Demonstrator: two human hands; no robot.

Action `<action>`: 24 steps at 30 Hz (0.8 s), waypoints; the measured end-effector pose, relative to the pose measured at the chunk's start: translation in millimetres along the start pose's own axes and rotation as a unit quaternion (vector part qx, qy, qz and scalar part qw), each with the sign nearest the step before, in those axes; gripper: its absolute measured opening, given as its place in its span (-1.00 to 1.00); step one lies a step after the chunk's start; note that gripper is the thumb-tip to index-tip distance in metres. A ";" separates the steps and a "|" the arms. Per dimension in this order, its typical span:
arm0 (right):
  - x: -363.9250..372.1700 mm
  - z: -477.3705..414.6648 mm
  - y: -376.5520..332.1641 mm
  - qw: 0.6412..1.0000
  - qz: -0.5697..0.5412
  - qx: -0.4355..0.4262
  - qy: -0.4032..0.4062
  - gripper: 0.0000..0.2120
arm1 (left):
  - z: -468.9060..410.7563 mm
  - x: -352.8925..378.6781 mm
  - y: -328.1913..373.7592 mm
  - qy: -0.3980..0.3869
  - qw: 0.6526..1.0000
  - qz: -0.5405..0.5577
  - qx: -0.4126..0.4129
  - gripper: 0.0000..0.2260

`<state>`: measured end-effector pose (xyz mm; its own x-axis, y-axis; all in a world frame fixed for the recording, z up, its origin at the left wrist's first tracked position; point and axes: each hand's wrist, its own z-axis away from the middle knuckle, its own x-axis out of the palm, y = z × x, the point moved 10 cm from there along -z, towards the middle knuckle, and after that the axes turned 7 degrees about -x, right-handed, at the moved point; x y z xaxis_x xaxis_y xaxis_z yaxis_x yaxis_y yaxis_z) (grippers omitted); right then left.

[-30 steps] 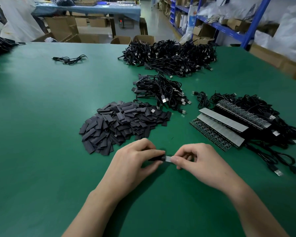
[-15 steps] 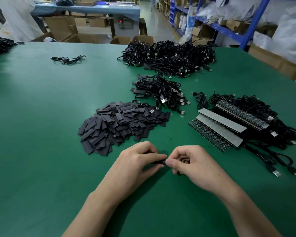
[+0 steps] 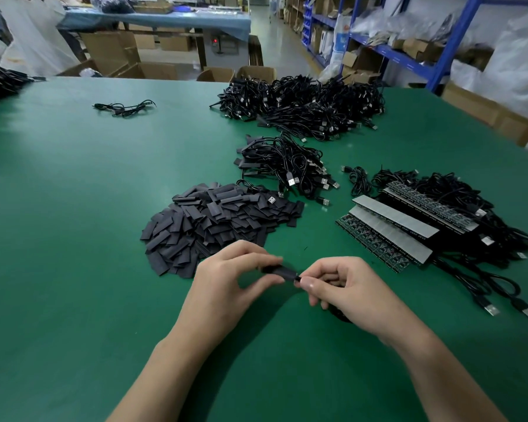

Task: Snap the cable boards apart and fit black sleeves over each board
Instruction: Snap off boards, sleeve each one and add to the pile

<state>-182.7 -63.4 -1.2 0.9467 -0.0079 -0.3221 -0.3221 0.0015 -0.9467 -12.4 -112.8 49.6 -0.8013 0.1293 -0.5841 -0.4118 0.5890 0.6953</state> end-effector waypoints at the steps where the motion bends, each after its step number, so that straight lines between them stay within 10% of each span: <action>1: 0.2 -0.2 -0.2 1.000 -0.004 -0.001 -0.001 -0.88 | -0.1 0.2 0.3 -0.004 1.000 0.005 0.001 -0.78; 24: 4.7 -4.7 5.0 0.998 -0.039 -0.026 0.042 -0.94 | 3.1 -7.7 -5.5 0.081 0.993 0.051 -0.074 -0.83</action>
<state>-179.8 -68.1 -7.4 0.9655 -0.0906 -0.2441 -0.2495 -0.0541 -0.9669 -2.7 -114.5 48.9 -0.8960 0.0457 -0.4418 -0.3751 0.4545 0.8079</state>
